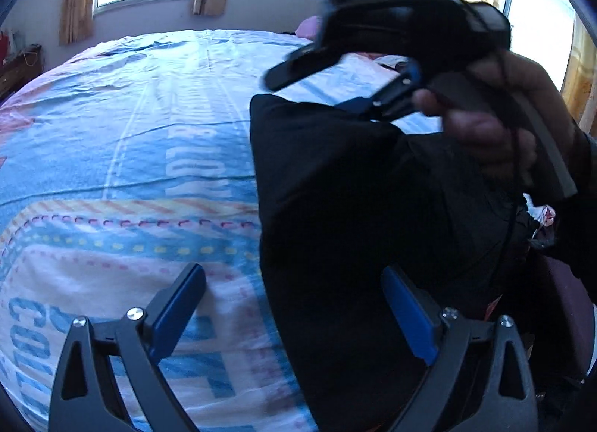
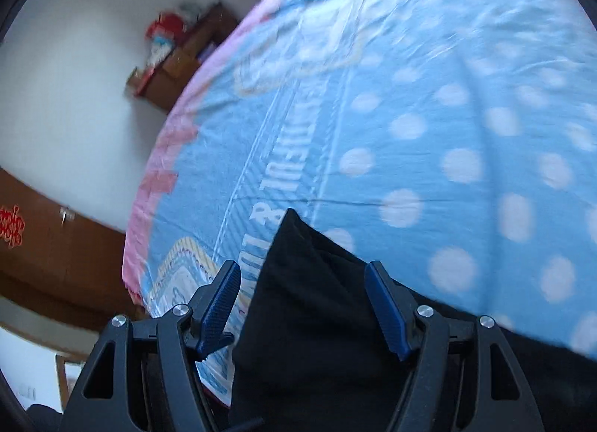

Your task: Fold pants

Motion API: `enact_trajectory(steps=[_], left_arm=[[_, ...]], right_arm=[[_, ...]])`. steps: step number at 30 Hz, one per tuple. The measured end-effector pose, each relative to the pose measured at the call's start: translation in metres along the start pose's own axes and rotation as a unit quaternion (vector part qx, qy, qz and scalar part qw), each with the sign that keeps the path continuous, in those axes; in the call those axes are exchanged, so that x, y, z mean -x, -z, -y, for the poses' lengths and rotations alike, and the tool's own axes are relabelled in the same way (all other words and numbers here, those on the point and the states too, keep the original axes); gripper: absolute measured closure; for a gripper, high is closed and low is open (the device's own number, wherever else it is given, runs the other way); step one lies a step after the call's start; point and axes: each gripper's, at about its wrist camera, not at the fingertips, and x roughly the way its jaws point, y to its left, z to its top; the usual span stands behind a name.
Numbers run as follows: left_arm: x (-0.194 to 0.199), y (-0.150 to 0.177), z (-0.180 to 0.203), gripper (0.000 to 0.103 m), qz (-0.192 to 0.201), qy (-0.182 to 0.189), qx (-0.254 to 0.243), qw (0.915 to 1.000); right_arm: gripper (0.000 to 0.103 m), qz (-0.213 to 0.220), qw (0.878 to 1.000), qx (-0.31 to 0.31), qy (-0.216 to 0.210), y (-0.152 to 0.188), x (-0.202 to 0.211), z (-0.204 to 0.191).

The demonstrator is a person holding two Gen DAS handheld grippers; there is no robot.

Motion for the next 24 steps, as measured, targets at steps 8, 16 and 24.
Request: enact_trajectory(steps=[8, 16, 24], left_arm=[[-0.005, 0.003, 0.009, 0.0, 0.001, -0.009, -0.023, 0.9997], [-0.008, 0.005, 0.018, 0.0, 0.003, -0.013, -0.027, 0.9995], [-0.005, 0.009, 0.016, 0.0, 0.008, -0.012, -0.028, 0.9995]], right_arm=[[0.08, -0.012, 0.999, 0.031, 0.016, -0.01, -0.032, -0.009], [0.097, 0.002, 0.999, 0.012, 0.033, -0.02, -0.037, 0.001], [0.098, 0.001, 1.0, -0.005, 0.028, -0.025, -0.048, 0.013]])
